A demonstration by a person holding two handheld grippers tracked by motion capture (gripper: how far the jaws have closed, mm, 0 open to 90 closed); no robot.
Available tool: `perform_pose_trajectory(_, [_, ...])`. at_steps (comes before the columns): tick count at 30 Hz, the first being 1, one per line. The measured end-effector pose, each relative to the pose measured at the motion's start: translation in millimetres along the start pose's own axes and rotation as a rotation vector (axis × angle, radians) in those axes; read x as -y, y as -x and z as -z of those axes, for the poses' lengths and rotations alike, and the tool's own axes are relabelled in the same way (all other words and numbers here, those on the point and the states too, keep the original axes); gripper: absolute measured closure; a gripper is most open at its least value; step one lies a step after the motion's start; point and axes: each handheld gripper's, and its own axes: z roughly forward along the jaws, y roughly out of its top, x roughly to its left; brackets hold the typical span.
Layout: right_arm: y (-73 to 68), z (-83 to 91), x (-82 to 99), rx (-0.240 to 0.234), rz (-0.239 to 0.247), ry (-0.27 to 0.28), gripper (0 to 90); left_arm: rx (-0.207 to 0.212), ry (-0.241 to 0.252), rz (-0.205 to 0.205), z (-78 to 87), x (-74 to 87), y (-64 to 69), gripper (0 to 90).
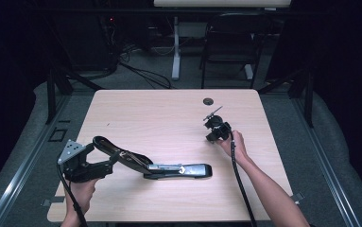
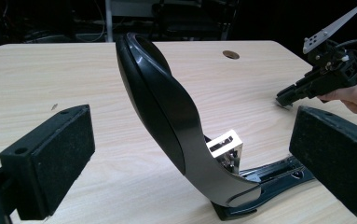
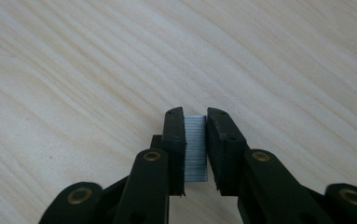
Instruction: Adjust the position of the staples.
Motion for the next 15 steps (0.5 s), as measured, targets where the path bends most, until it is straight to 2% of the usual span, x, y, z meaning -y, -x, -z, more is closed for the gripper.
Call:
perform_pose_trajectory(1, [-1.0,-0.6,0.4,-0.007,-0.013,0.027,78.0,0.002,-0.003,0.001,0.5,-0.2,-0.2,0.4])
perform_pose_trajectory(4, [-1.2,5.1,-1.4,-0.021,0.010,0.009,78.0,0.009,0.000,0.008,0.7,0.0,-1.0,0.3])
perform_pose_trajectory(8, [-3.8,7.6,-1.3,-0.020,0.016,0.023,78.1,0.008,-0.003,0.008,0.8,0.0,-0.8,0.3])
perform_pose_trajectory(10, [-5.9,8.7,-1.6,-0.022,0.018,0.023,78.0,-0.002,-0.003,-0.006,1.1,-0.2,-0.1,0.3])
perform_pose_trajectory(12, [-7.7,11.6,-2.9,-0.023,0.044,0.005,78.0,-0.008,0.003,-0.012,0.7,-0.4,0.8,0.3])
perform_pose_trajectory(15, [-10.6,12.9,-3.0,-0.018,0.056,0.017,78.0,-0.002,0.001,-0.016,0.2,-0.2,1.1,0.4])
